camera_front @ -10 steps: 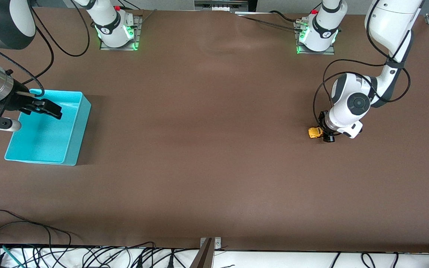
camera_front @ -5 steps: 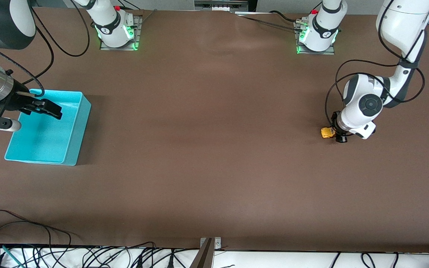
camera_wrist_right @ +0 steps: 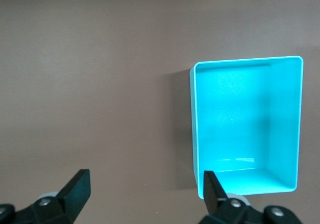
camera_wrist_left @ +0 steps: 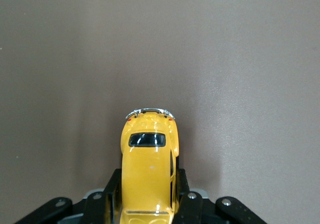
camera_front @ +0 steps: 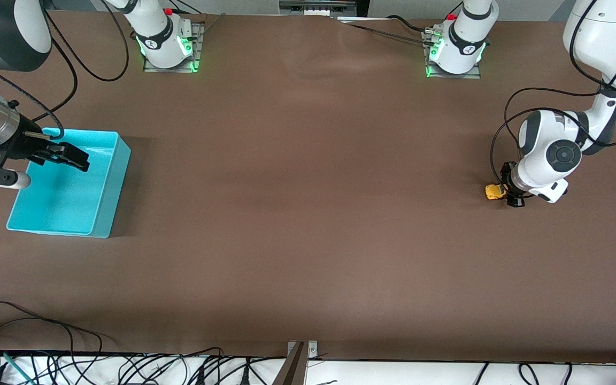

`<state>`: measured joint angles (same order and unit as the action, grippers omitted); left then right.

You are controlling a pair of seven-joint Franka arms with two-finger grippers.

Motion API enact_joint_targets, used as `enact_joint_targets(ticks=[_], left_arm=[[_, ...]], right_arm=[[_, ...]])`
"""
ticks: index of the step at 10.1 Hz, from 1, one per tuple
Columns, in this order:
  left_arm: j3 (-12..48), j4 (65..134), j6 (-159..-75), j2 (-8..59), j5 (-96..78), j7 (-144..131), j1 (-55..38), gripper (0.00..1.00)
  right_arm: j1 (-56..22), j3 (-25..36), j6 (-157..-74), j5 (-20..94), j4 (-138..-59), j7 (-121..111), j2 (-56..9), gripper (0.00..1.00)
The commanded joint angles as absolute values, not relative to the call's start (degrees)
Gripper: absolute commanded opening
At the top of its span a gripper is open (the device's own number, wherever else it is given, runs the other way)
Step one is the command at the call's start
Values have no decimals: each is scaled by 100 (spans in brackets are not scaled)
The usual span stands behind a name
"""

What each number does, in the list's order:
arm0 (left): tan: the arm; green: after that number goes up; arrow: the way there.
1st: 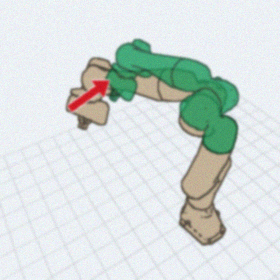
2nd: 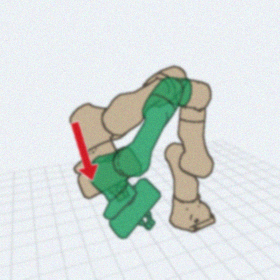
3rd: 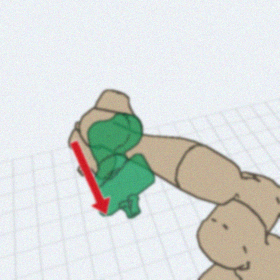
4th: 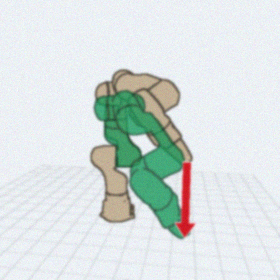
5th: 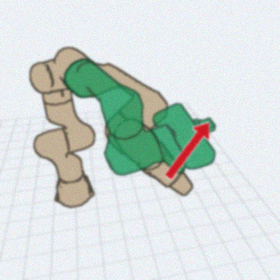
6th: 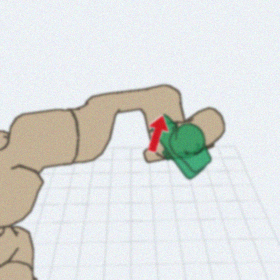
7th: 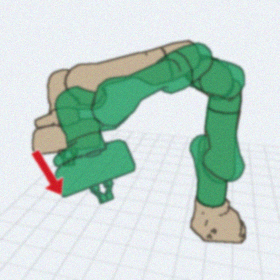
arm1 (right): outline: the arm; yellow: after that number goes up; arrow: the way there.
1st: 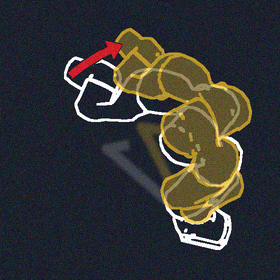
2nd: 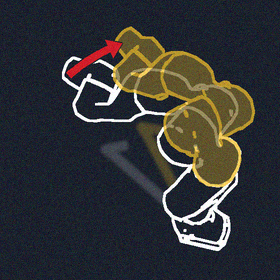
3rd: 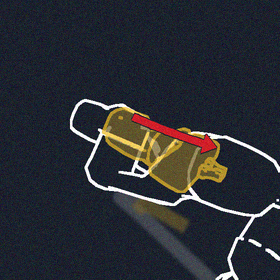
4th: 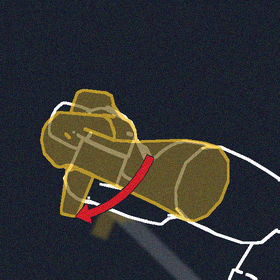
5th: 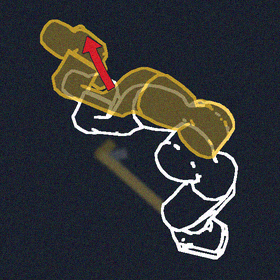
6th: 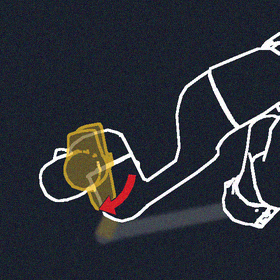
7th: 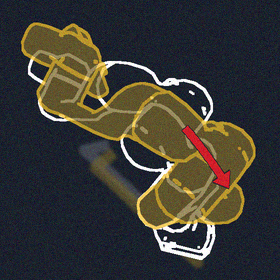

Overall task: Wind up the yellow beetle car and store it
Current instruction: 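Press the car down and drag it backward with the left gripper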

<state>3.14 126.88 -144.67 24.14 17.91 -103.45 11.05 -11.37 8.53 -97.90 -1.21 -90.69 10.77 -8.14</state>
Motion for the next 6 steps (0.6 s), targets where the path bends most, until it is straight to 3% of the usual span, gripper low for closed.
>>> enact_joint_targets(ticks=[1,2,6], left_arm=[[290,12103,-14907,3393,2039,-10354,1117,40],[299,12016,-14610,3340,2048,-10336,1047,99],[351,11628,-13624,3068,1960,-10327,932,100]], right_arm=[[-1143,861,-9835,-62,-9114,1134,-782,100],[-1143,861,-9818,-18,-9114,1351,-782,100],[-1143,861,-9773,44,-9114,1521,-782,100]])
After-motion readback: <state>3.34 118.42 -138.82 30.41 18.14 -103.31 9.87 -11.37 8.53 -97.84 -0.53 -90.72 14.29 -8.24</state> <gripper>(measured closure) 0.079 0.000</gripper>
